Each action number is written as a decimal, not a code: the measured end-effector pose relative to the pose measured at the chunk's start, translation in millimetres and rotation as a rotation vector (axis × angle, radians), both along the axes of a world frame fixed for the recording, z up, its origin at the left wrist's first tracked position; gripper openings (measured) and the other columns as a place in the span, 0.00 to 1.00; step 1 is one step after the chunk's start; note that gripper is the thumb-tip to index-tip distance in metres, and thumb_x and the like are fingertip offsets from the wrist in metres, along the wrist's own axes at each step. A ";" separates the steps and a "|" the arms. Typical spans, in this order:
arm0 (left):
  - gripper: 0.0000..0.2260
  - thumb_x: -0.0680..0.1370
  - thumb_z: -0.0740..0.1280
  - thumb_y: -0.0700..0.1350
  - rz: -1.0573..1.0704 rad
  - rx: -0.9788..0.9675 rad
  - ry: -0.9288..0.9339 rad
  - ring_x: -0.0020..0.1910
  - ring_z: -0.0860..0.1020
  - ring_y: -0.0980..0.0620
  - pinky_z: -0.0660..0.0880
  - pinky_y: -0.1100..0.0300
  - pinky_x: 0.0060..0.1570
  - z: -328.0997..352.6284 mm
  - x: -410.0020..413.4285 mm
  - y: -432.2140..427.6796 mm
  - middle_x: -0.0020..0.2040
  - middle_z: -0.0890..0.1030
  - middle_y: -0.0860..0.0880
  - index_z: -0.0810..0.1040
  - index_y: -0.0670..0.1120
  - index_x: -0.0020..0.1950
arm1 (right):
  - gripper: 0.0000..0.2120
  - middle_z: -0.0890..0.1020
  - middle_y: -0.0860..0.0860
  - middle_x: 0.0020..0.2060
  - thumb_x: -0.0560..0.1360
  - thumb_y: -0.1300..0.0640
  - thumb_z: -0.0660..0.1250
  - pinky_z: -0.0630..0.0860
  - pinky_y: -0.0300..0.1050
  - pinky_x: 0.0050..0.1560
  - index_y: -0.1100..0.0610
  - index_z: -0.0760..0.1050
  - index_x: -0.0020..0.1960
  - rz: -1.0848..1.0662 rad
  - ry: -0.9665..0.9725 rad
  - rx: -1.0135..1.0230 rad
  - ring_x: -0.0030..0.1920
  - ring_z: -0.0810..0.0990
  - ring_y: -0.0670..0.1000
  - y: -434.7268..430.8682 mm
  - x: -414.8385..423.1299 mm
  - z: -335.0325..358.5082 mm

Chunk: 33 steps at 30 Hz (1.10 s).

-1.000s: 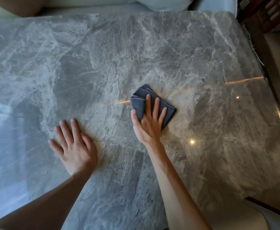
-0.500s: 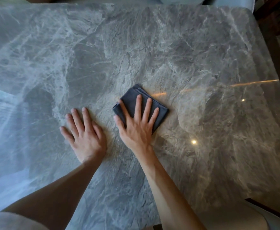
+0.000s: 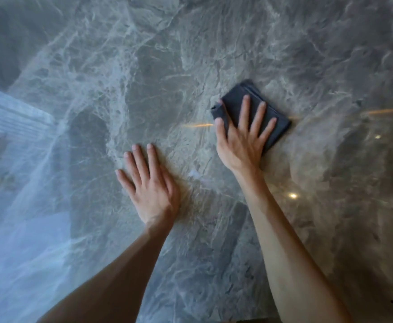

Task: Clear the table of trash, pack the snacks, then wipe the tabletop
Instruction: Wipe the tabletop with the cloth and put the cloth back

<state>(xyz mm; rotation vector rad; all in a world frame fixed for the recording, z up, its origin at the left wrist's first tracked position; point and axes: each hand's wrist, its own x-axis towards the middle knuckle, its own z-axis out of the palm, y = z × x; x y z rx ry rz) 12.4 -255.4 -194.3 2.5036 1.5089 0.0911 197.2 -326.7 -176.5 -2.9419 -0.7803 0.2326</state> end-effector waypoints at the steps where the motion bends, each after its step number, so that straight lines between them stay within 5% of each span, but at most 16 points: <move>1: 0.28 0.79 0.49 0.49 -0.004 -0.001 0.003 0.80 0.48 0.46 0.47 0.38 0.76 0.5 -0.3 0.0 0.81 0.51 0.48 0.49 0.53 0.80 | 0.24 0.54 0.53 0.80 0.81 0.38 0.43 0.46 0.72 0.73 0.36 0.58 0.76 0.082 -0.006 0.025 0.79 0.48 0.63 6.1 -12.6 -0.7; 6: 0.28 0.78 0.49 0.49 -0.002 -0.020 -0.024 0.80 0.49 0.47 0.46 0.38 0.76 2.8 -3.8 3.5 0.81 0.52 0.48 0.50 0.54 0.80 | 0.23 0.54 0.49 0.80 0.81 0.38 0.47 0.49 0.70 0.74 0.32 0.52 0.76 0.440 0.050 0.075 0.80 0.48 0.60 -57.3 -97.0 1.9; 14: 0.28 0.78 0.48 0.48 0.000 -0.059 -0.065 0.80 0.47 0.48 0.45 0.40 0.77 5.4 -2.8 3.3 0.81 0.51 0.49 0.50 0.53 0.80 | 0.22 0.57 0.48 0.79 0.81 0.39 0.41 0.48 0.70 0.75 0.37 0.45 0.74 0.222 0.106 0.045 0.80 0.51 0.58 -55.3 -27.9 4.8; 20: 0.26 0.81 0.46 0.52 0.002 -0.068 -0.144 0.80 0.47 0.50 0.42 0.42 0.77 6.9 -3.9 2.3 0.81 0.53 0.49 0.51 0.51 0.80 | 0.23 0.57 0.48 0.79 0.81 0.40 0.46 0.46 0.70 0.75 0.40 0.70 0.69 0.492 0.130 0.075 0.80 0.48 0.59 -22.8 -20.7 9.8; 27: 0.26 0.81 0.46 0.52 0.016 -0.085 -0.153 0.80 0.47 0.51 0.41 0.42 0.77 10.2 -2.2 2.9 0.81 0.52 0.49 0.52 0.50 0.80 | 0.22 0.52 0.47 0.80 0.82 0.36 0.47 0.46 0.71 0.75 0.32 0.53 0.75 1.080 0.104 0.011 0.80 0.44 0.61 -102.7 -62.1 5.1; 33: 0.27 0.80 0.45 0.53 0.003 -0.085 -0.128 0.80 0.48 0.48 0.42 0.41 0.77 15.6 -0.4 -0.1 0.81 0.52 0.48 0.52 0.48 0.80 | 0.24 0.49 0.48 0.80 0.81 0.37 0.41 0.44 0.68 0.76 0.34 0.48 0.77 0.940 0.058 -0.134 0.80 0.45 0.59 -172.0 -0.9 11.4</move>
